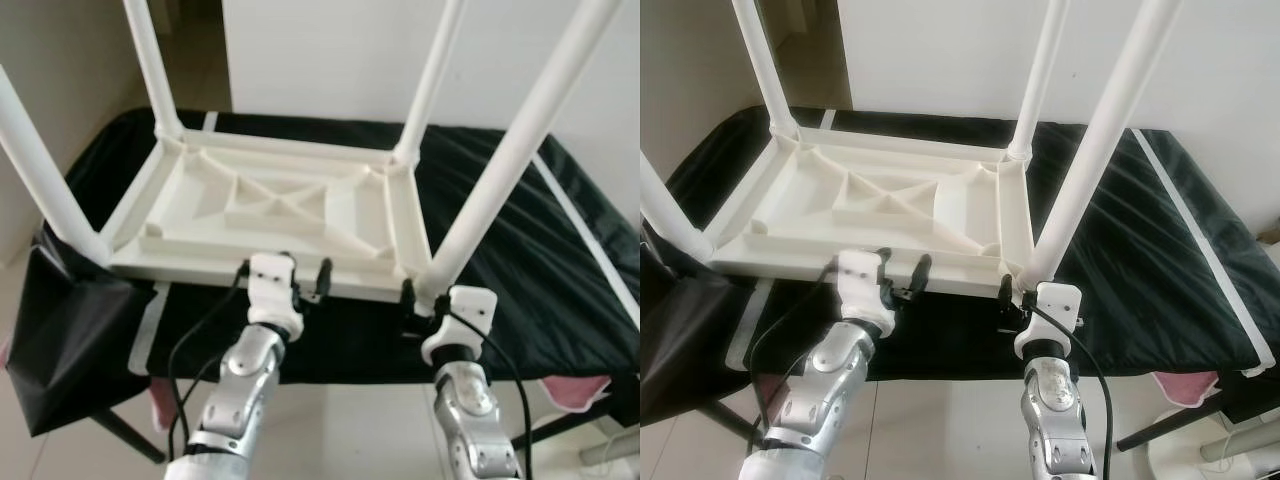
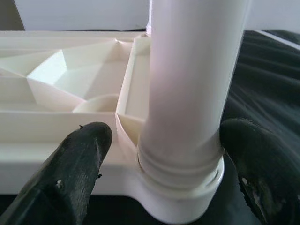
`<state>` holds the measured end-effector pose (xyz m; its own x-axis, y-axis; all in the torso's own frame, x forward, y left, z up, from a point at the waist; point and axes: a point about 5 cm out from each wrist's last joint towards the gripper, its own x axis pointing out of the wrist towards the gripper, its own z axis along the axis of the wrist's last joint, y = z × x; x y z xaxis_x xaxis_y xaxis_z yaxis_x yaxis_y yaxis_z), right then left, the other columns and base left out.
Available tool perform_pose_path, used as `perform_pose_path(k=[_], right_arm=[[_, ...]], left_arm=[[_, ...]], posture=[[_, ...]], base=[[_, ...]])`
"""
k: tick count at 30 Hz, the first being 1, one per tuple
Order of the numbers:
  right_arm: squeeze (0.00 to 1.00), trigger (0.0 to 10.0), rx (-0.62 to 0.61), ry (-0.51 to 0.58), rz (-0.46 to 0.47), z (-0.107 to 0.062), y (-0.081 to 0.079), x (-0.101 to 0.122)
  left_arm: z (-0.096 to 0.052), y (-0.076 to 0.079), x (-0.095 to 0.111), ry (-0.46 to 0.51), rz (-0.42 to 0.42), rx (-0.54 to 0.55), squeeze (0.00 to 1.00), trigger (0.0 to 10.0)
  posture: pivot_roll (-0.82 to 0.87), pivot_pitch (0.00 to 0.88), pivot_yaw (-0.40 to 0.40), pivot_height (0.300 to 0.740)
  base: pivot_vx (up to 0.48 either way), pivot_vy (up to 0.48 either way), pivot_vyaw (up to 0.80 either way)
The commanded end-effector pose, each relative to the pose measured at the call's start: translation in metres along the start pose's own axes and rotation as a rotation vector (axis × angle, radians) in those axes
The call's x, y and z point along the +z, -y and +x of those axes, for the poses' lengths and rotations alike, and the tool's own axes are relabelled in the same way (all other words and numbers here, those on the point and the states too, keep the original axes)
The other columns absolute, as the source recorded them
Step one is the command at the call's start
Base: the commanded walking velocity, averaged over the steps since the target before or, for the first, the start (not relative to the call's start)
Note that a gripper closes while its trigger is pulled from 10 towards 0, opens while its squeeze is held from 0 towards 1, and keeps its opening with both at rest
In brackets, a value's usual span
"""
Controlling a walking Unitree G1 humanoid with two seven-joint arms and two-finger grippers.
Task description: Building children table
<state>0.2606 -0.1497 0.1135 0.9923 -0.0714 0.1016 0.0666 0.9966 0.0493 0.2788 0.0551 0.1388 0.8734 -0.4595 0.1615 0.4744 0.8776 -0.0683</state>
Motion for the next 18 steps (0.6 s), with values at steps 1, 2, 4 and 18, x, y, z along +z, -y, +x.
perform_pose_path(k=[1, 2, 4, 18], right_arm=[[0.0, 10.0, 0.0, 0.008, -0.006, 0.003, 0.007, 0.004], [0.0, 10.0, 0.005, 0.013, -0.01, 0.005, 0.009, 0.006], [0.0, 10.0, 0.012, 0.016, -0.013, 0.007, 0.011, 0.007], [0.0, 10.0, 0.24, 0.014, -0.072, 0.037, 0.03, 0.02]], left_arm=[[-0.005, 0.018, 0.001, -0.015, 0.017, -0.329, 0.0, 10.0], [-0.006, 0.02, 0.002, -0.02, 0.026, -0.365, 0.0, 10.0], [-0.007, 0.021, 0.004, -0.022, 0.027, -0.393, 0.0, 10.0], [-0.01, 0.029, 0.013, -0.069, -0.001, -0.602, 0.0, 10.0]], posture=[[-0.01, 0.017, -0.068, 0.74], [-0.01, 0.014, -0.07, 0.74], [-0.01, 0.01, -0.073, 0.74], [0.0, 0.0, -0.078, 0.74]], base=[[0.0, 0.0, 0.0], [0.0, 0.0, 0.0], [0.0, 0.0, 0.0], [0.0, 0.0, 0.0]])
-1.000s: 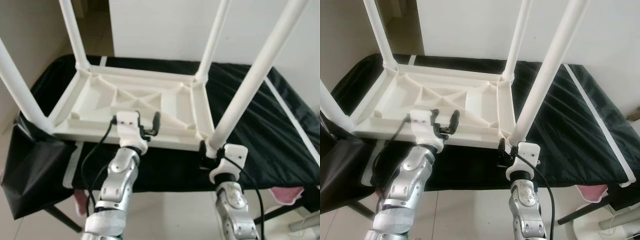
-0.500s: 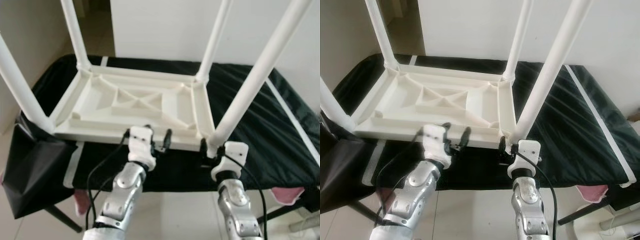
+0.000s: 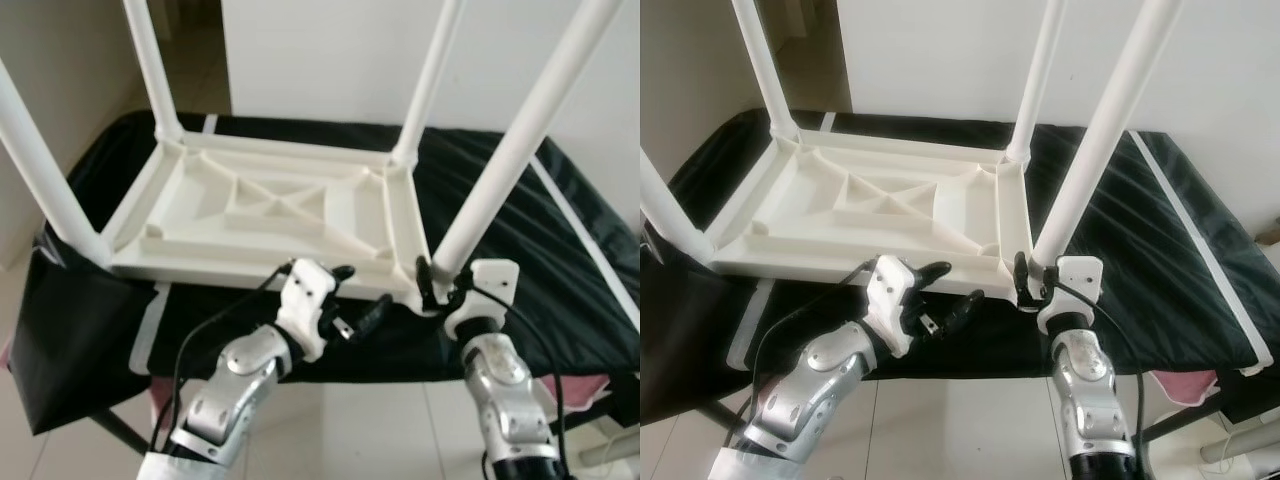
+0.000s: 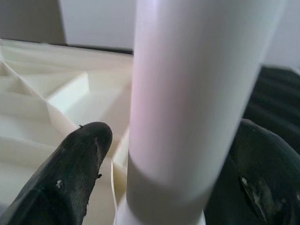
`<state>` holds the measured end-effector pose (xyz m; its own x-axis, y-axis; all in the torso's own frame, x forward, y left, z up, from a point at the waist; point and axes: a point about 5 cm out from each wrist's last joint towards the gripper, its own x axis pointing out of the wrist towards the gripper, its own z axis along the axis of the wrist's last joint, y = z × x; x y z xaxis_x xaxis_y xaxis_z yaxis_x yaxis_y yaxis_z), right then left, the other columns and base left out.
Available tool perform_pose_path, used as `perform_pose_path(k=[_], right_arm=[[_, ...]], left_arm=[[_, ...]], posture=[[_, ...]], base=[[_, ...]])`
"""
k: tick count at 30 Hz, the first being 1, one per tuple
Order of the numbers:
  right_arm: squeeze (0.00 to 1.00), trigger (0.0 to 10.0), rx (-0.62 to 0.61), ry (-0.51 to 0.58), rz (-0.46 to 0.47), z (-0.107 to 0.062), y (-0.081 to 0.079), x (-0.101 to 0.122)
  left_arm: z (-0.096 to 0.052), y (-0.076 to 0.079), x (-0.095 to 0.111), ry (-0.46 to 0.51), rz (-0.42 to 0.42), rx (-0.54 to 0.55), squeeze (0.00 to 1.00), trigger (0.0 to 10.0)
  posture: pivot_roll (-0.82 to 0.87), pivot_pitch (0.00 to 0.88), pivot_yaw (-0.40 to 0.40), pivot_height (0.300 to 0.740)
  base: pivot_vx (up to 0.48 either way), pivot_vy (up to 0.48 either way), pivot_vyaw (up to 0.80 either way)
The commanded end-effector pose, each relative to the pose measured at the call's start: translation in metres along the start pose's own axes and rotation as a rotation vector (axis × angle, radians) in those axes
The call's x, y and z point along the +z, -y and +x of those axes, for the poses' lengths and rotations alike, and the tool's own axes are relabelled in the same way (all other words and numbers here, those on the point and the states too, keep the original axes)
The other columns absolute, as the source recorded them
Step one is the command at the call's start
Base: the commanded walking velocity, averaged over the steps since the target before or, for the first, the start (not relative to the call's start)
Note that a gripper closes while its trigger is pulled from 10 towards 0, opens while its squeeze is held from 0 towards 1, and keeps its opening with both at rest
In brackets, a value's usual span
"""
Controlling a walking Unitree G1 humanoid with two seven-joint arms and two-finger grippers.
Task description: Building children table
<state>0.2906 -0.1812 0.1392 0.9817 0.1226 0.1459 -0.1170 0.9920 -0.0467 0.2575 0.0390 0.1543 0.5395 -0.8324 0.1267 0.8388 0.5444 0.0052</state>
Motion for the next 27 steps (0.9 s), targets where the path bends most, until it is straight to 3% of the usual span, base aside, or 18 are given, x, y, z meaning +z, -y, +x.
perform_pose_path(k=[1, 11, 12, 13, 14, 16, 24, 25, 27], right_arm=[[0.0, 10.0, 0.099, -0.038, -0.013, 0.005, 0.003, -0.003], [0.0, 10.0, 0.347, -0.113, -0.086, 0.014, 0.004, -0.007], [0.0, 3.7, 0.351, -0.125, -0.081, 0.015, 0.005, -0.009], [0.0, 3.7, 0.351, -0.132, -0.077, 0.015, 0.006, -0.01], [0.0, 1.9, 0.35, -0.136, -0.077, 0.015, 0.007, -0.011], [0.0, 0.0, 0.351, -0.153, -0.099, 0.013, 0.01, -0.016], [0.0, 0.0, 0.34, -0.177, -0.109, 0.009, 0.015, -0.023], [0.0, 10.0, 0.32, -0.173, -0.107, 0.009, 0.016, -0.022], [0.0, 10.0, 0.283, -0.164, -0.095, 0.008, 0.016, -0.022]], left_arm=[[0.001, 0.004, -0.001, -0.019, 0.003, -0.107, 0.0, 10.0], [-0.001, 0.0, 0.004, -0.029, 0.009, -0.143, 0.0, 10.0], [-0.001, 0.001, 0.004, -0.031, 0.005, -0.145, 0.0, 10.0], [-0.002, 0.002, 0.005, -0.032, 0.003, -0.146, 0.0, 10.0], [-0.002, 0.002, 0.005, -0.033, 0.003, -0.146, 0.0, 10.0], [-0.002, 0.004, 0.005, -0.031, -0.005, -0.145, 0.0, 10.0], [-0.003, 0.007, 0.003, -0.037, -0.009, -0.139, 0.0, 10.0], [-0.003, 0.007, 0.003, -0.038, -0.009, -0.138, 0.0, 10.0], [-0.002, 0.006, 0.004, -0.04, -0.01, -0.135, 0.0, 10.0]], posture=[[0.0, 0.0, -0.078, 0.74], [0.01, 0.0, -0.074, 0.74], [0.02, 0.0, -0.076, 0.74], [0.02, 0.0, -0.076, 0.74], [0.02, 0.0, -0.077, 0.74], [0.02, 0.0, -0.079, 0.74], [0.02, 0.0, -0.077, 0.74], [0.02, 0.0, -0.078, 0.74], [0.01, 0.0, -0.077, 0.74]], base=[[0.0, 0.0, 0.0], [0.0, 0.0, 0.0], [0.0, 0.0, 0.0], [0.0, 0.0, 0.0], [0.0, 0.0, 0.0], [0.0, 0.0, 0.0], [0.0, 0.0, 0.0], [0.0, 0.0, 0.0], [0.0, 0.0, 0.0]])
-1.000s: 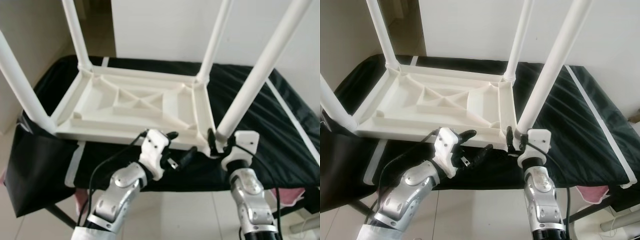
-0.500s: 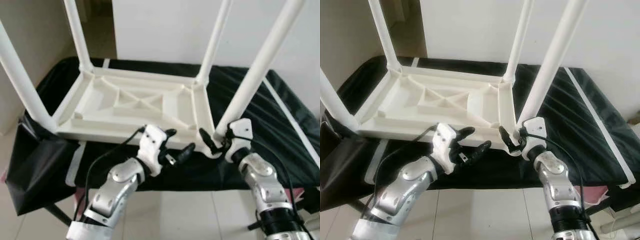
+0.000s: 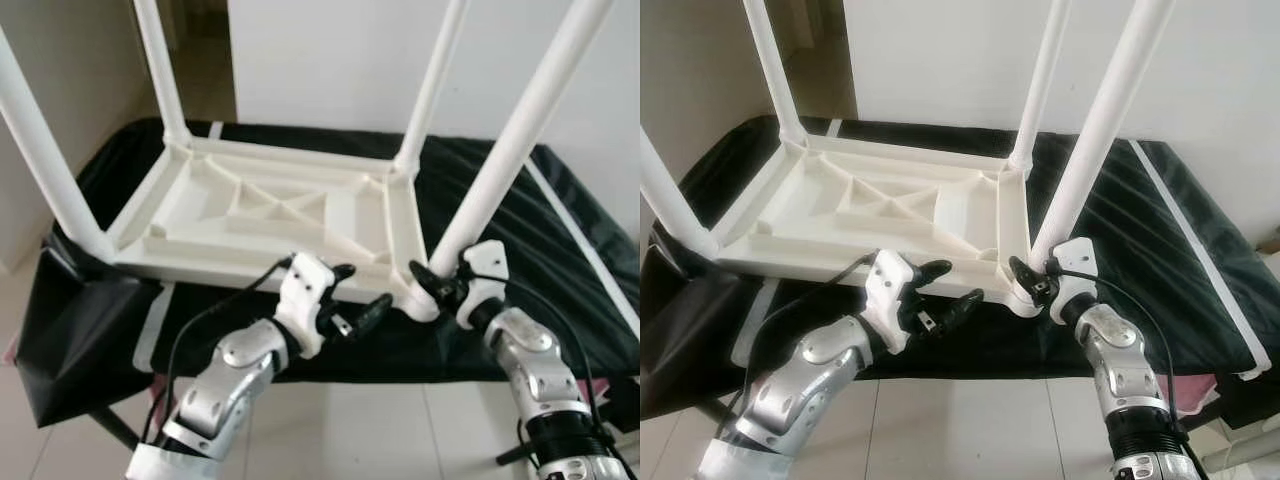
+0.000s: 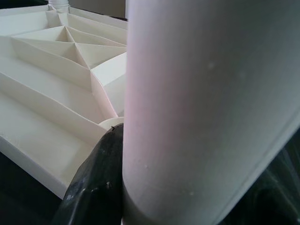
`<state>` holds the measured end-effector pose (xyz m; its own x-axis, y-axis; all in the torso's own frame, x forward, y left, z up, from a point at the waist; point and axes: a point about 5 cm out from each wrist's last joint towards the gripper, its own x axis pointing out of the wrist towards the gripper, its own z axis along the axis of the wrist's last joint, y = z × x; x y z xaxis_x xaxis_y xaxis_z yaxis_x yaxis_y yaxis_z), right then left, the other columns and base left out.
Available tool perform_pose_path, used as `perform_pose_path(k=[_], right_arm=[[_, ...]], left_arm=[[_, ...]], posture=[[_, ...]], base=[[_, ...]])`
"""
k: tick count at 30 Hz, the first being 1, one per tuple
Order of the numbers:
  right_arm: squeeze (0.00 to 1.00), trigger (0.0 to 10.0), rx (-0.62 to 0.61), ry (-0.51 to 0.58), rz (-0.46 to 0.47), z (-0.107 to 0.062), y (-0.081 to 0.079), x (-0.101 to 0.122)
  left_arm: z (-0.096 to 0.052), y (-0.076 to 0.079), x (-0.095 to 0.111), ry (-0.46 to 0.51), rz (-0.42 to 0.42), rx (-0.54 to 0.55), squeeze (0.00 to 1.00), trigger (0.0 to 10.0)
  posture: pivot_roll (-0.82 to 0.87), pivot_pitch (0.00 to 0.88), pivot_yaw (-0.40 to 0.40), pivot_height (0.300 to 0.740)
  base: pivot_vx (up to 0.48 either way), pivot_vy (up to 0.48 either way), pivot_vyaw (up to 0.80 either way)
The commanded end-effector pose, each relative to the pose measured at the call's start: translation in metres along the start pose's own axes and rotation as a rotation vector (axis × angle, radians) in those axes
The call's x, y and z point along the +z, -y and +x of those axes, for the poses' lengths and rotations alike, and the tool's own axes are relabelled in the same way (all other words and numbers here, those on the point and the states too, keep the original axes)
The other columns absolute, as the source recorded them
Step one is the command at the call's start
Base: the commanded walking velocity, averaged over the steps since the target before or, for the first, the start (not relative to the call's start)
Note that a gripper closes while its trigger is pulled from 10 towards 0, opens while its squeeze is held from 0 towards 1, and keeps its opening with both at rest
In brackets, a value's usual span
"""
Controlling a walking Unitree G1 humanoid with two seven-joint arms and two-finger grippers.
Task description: Building children table
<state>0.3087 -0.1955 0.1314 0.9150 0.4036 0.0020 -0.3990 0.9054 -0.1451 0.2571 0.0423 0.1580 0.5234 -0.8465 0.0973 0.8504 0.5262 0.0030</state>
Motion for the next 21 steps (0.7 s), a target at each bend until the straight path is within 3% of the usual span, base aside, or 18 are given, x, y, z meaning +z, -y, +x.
perform_pose_path(k=[1, 11, 16, 21], right_arm=[[0.0, 10.0, -0.032, -0.047, -0.003, -0.005, -0.003, -0.011], [0.0, 10.0, -0.195, -0.083, 0.02, -0.009, -0.012, -0.016], [0.0, 10.0, -0.293, -0.092, 0.086, -0.012, -0.027, -0.022], [0.0, 10.0, -0.427, -0.086, 0.132, -0.013, -0.029, -0.024]], left_arm=[[0.0, 0.007, 0.0, -0.01, -0.005, -0.113, 0.0, 10.0], [-0.001, 0.009, 0.0, -0.008, -0.021, -0.108, 0.0, 10.0], [-0.001, 0.008, 0.0, -0.008, -0.028, -0.102, 0.0, 10.0], [0.0, 0.003, 0.003, 0.001, -0.03, -0.087, 0.0, 10.0]], posture=[[0.01, 0.0, -0.077, 0.74], [0.0, 0.024, -0.073, 0.74], [0.0, 0.023, -0.068, 0.74], [-0.01, 0.015, -0.066, 0.74]], base=[[0.0, 0.0, 0.0], [0.0, 0.0, 0.0], [0.0, 0.0, 0.0], [0.0, 0.0, 0.0]])
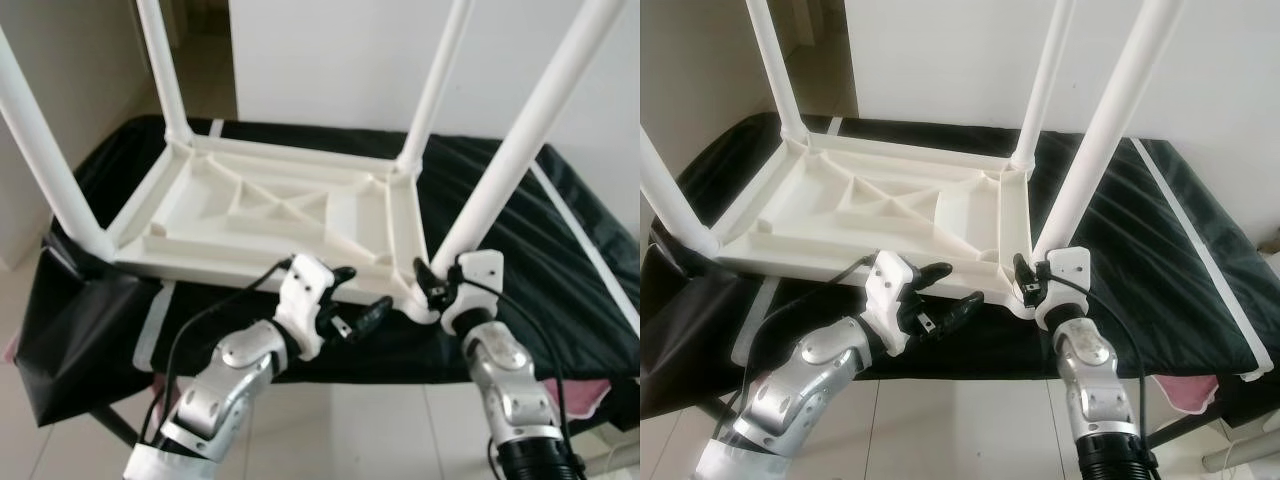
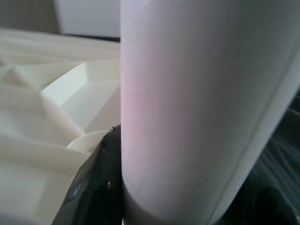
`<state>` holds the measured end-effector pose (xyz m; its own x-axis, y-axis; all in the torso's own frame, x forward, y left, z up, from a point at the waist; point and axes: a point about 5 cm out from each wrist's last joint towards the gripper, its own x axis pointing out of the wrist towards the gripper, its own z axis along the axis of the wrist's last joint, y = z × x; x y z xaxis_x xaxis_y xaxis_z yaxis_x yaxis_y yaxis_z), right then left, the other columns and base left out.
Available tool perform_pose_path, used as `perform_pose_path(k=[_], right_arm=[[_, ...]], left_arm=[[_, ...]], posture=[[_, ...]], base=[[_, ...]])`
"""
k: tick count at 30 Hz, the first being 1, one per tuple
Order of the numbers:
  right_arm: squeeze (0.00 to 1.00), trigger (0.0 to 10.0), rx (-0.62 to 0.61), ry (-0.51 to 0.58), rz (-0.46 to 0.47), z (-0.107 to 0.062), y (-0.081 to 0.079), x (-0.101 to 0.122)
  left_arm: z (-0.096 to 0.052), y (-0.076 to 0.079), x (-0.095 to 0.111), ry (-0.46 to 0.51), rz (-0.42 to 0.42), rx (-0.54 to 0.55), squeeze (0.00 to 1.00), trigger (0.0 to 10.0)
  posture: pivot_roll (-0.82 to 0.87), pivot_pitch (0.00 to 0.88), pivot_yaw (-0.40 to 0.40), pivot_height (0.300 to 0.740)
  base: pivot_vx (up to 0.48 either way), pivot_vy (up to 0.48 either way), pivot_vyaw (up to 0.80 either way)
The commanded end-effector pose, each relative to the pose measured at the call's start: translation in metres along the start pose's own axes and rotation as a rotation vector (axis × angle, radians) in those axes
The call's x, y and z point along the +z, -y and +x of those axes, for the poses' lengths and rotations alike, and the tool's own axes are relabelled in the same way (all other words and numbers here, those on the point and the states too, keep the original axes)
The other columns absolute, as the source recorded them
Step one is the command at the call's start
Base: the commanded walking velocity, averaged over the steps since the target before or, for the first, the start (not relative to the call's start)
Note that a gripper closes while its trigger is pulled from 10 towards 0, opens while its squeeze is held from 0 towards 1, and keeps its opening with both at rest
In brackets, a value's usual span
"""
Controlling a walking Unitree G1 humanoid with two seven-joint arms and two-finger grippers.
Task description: Building children table
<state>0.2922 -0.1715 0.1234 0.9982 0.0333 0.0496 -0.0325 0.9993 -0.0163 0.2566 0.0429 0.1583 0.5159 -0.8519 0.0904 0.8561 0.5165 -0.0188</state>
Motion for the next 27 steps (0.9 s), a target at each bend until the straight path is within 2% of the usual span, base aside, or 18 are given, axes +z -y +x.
perform_pose_path(k=[1, 3, 7, 9, 11, 26, 27], right_arm=[[0.0, 10.0, -0.078, -0.098, 0.004, -0.007, 0.006, -0.019], [0.0, 10.0, -0.111, -0.095, 0.008, -0.008, 0.005, -0.019], [0.0, 10.0, -0.248, -0.084, 0.077, -0.01, 0.003, -0.017], [0.0, 10.0, -0.267, -0.082, 0.092, -0.01, 0.001, -0.017], [0.0, 10.0, -0.239, -0.076, 0.088, -0.009, -0.01, -0.015], [0.0, 10.0, -0.267, -0.062, 0.09, -0.009, -0.013, -0.011], [0.09, 10.0, -0.267, -0.059, 0.089, -0.009, -0.013, -0.01]], left_arm=[[0.001, 0.001, 0.003, 0.01, -0.007, -0.074, 0.0, 10.0], [0.001, 0.0, 0.004, 0.012, -0.006, -0.07, 0.0, 10.0], [0.001, -0.007, 0.008, 0.027, -0.005, -0.044, 0.0, 10.0], [0.001, -0.008, 0.008, 0.032, -0.006, -0.041, 0.0, 10.0], [0.001, -0.008, 0.009, 0.032, -0.001, -0.046, 0.0, 10.0], [0.0, -0.009, 0.009, 0.029, -0.001, -0.049, 0.0, 10.0], [0.0, -0.009, 0.01, 0.029, -0.001, -0.049, 0.0, 10.0]], posture=[[-0.01, 0.015, -0.066, 0.74], [-0.01, 0.013, -0.07, 0.74], [-0.02, 0.009, -0.063, 0.74], [-0.02, 0.009, -0.063, 0.74], [-0.02, 0.008, -0.06, 0.74], [0.0, 0.007, -0.061, 0.74], [0.0, 0.007, -0.061, 0.74]], base=[[0.0, 0.0, 0.0], [0.0, 0.0, 0.0], [0.0, 0.0, 0.0], [0.0, 0.0, 0.0], [0.0, 0.0, 0.0], [0.0, 0.0, 0.0], [0.0, 0.0, 0.0]])
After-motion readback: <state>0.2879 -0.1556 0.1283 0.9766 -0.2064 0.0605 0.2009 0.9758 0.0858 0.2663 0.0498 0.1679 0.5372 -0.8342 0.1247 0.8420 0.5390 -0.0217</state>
